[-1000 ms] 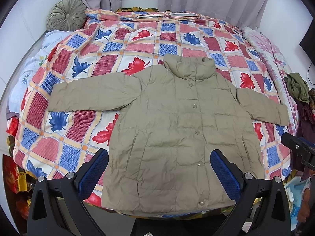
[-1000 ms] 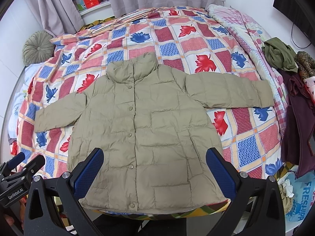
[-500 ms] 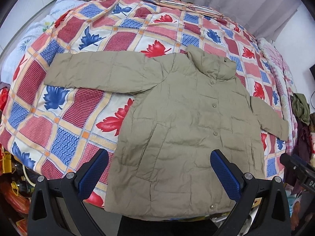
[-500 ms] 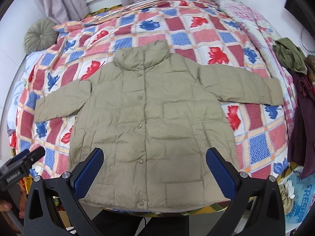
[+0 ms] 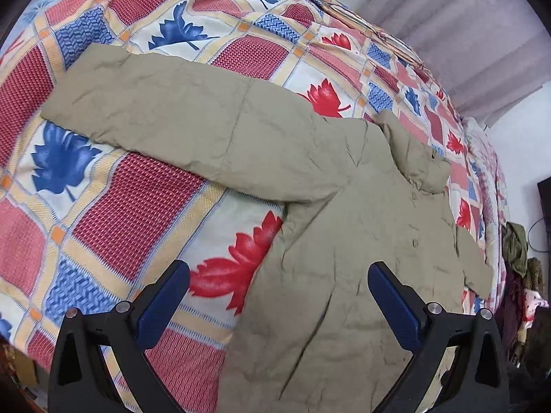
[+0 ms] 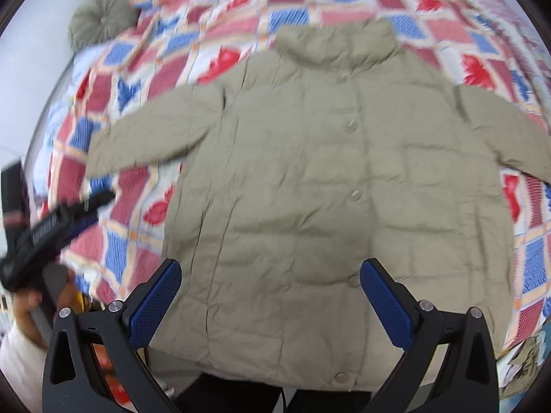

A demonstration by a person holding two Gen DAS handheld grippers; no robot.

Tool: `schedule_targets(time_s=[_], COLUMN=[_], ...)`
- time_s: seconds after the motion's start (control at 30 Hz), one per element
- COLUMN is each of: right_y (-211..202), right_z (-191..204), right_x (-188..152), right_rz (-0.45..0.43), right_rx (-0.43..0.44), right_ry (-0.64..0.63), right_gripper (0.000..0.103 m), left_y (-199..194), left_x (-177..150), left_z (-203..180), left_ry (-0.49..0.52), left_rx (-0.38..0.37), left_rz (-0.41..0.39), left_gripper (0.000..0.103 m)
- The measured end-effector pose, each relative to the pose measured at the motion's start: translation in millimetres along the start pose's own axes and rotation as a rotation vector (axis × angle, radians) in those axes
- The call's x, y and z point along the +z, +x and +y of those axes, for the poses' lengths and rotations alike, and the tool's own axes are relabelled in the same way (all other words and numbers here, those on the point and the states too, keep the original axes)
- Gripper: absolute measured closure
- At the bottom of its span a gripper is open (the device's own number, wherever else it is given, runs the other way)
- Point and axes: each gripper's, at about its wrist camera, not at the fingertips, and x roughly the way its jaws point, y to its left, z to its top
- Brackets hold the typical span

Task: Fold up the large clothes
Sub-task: 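Grasp the jacket sleeve with the left gripper and fold it across the body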

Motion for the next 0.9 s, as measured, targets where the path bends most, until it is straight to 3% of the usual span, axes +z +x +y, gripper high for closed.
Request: schedule_targets(time_s=[0.2,0.4,0.53,0.63,0.7,0.77,0.8,0.83,0.9], right_y=[63,95,100,103,106,109,112,114,119], right_z=[-6,-15,-16,-12,-6,3,7,12,18], right_x=[3,14,29,43,57,73,80,88,99], right_rz=[0.068,0.041,-0.001,-0.027,-0.042,-0.064,-0.074,-0.09,-0.117], right_rx=[-0.009,0.034,0.07,0.084,0.096,0.114,0.12,0.126,0.141], right_ry=[0.01,0.052,0.085,0.082,0.07,0.062,0.06,0.06,0.063], right_gripper=[0.0,0.0,0.0,0.0,0.0,0.0,0.0,0.0,0.007], left_y=[73,102,85,82,90,94,93,90,81], left_x=[33,66,98,126,136,140,142,142,143], left_z=[31,56,78,104,123,135,139,142,137], left_ry=[-0.128,-0.213,-0.218,-0.226,-0.263,-0.301,-0.313,-0.314,-0.3], left_rx=[-0.165,-0.173,-0.103,0.058,0.133,0.134,0.11,0.074,0.082], left_rz=[0.007,-0.044,-0.143,-0.189,-0.169,-0.155,-0.161,-0.16,-0.167], left_gripper=[0.0,0.0,0.0,0.0,0.01,0.05,0.065,0.09,0.092])
